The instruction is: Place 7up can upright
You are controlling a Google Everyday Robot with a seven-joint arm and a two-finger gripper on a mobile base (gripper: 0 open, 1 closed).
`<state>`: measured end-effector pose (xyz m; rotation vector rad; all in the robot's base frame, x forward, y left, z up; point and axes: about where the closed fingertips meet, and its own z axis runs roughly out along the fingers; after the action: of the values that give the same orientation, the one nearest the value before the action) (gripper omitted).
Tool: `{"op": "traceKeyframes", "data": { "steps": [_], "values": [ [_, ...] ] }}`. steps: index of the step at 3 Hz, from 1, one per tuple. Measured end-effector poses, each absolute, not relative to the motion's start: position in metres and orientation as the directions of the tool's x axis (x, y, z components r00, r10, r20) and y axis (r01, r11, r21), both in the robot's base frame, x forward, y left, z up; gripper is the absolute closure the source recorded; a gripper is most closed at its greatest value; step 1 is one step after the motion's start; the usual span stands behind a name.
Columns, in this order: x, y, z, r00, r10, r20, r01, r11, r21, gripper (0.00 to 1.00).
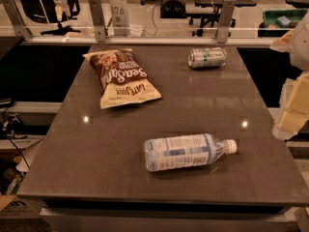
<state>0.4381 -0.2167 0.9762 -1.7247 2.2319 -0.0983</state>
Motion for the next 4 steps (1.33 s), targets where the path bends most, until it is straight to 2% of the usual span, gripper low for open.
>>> {"op": "traceKeyframes", "data": {
  "steps": [2, 4],
  "values": [
    [0.446, -0.212, 0.977, -0.197, -0.954, -0.226, -0.943, 0.248, -0.224, 0.0],
    [0.49, -0.203, 0.971, -0.109, -0.958, -0.266, -0.958, 0.173, -0.23, 0.0]
  ]
}}
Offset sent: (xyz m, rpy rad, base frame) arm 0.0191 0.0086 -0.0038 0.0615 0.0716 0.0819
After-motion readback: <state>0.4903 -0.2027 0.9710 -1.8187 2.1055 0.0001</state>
